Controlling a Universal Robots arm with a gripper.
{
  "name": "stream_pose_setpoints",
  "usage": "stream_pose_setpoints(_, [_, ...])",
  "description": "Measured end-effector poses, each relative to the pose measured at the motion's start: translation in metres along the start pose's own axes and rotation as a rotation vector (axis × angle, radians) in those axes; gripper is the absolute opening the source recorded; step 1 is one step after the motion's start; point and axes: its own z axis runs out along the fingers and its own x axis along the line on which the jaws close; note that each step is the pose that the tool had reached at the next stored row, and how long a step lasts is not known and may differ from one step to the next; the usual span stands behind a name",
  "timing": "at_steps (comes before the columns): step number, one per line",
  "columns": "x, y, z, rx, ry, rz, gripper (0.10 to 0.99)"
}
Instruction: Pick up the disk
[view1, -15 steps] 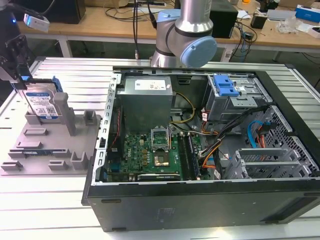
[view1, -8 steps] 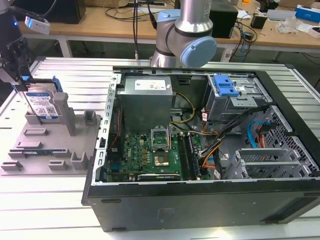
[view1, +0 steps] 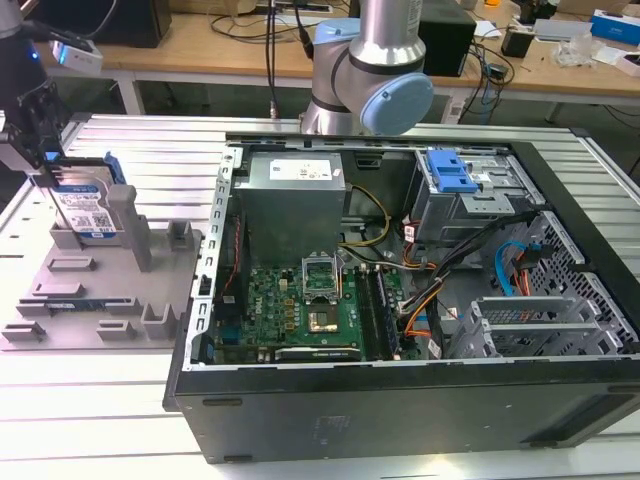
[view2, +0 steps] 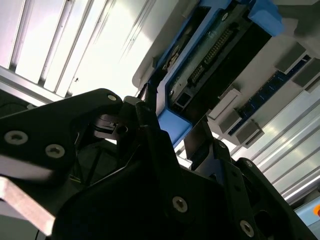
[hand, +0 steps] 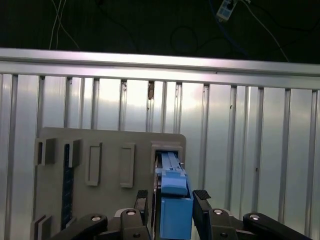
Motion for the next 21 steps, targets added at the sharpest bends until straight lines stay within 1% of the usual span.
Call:
stream_pose_setpoints(10, [-0.0001,0.0012,0.0058,0.0,-0.0001,0.0,0.482])
stream_pose_setpoints(16, [-0.0001,0.0013,0.0066,0.0,-0.0001,0.0,0.482])
stream_pose_setpoints(18, [-0.0001,0.0013,0.0067,0.0,-0.0001,0.0,0.467])
stream_pose_setpoints(19, [-0.0001,0.0013,0.0068,0.0,-0.0001,0.0,0.396])
stream_pose_setpoints(21, [-0.0001,0.0013,0.0068,0.0,-0.0001,0.0,0.396])
